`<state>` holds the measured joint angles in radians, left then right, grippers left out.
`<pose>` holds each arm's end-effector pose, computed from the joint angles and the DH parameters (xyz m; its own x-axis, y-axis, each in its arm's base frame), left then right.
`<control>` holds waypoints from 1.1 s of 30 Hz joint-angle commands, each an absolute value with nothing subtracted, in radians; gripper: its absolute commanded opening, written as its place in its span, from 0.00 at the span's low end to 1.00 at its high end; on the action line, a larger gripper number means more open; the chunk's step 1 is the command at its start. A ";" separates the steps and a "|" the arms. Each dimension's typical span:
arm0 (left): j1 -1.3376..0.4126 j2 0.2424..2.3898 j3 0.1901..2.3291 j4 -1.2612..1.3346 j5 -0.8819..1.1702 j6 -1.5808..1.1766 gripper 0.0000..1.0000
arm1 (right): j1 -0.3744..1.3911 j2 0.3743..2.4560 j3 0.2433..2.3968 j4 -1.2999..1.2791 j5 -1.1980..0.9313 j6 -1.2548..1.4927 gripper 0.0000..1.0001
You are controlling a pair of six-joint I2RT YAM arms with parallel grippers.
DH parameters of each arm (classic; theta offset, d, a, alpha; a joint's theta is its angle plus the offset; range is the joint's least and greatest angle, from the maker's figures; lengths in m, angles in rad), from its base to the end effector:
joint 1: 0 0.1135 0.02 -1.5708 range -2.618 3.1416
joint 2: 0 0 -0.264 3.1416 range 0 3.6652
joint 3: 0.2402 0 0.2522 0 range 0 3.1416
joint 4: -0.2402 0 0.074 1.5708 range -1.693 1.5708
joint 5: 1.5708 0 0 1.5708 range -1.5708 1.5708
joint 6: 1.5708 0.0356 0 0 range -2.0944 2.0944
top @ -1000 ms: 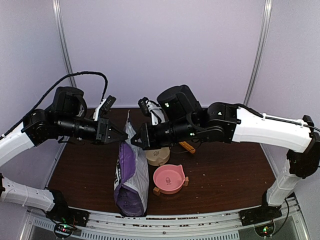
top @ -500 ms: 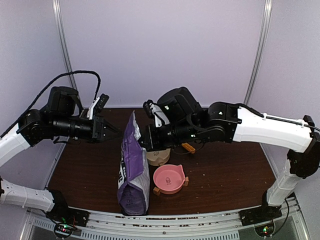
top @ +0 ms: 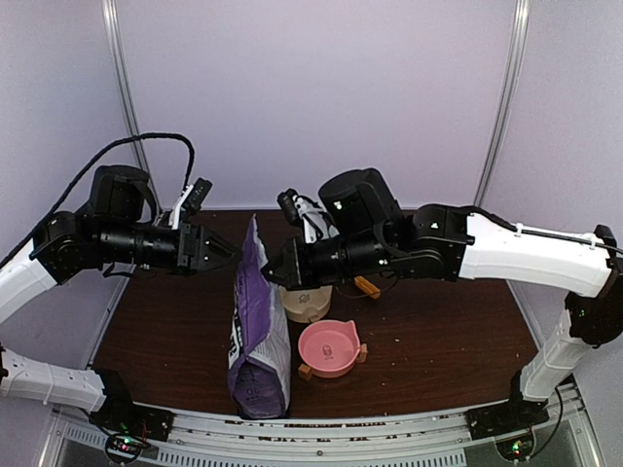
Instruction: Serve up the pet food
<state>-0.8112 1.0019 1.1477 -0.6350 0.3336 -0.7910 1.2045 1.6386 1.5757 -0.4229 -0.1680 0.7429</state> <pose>0.1337 -0.1577 0.3803 -0.8562 -0.0740 -0.5113 0.3916 0.5524 -0.7358 0.1315 0.3594 0.3704 -0.7817 -0.1756 -0.5985 -0.6038 0.4533 0.6557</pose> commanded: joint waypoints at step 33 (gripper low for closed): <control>-0.807 1.061 1.172 -0.763 0.265 -0.724 0.61 | 1.206 1.664 1.618 -0.306 -0.328 0.717 0.00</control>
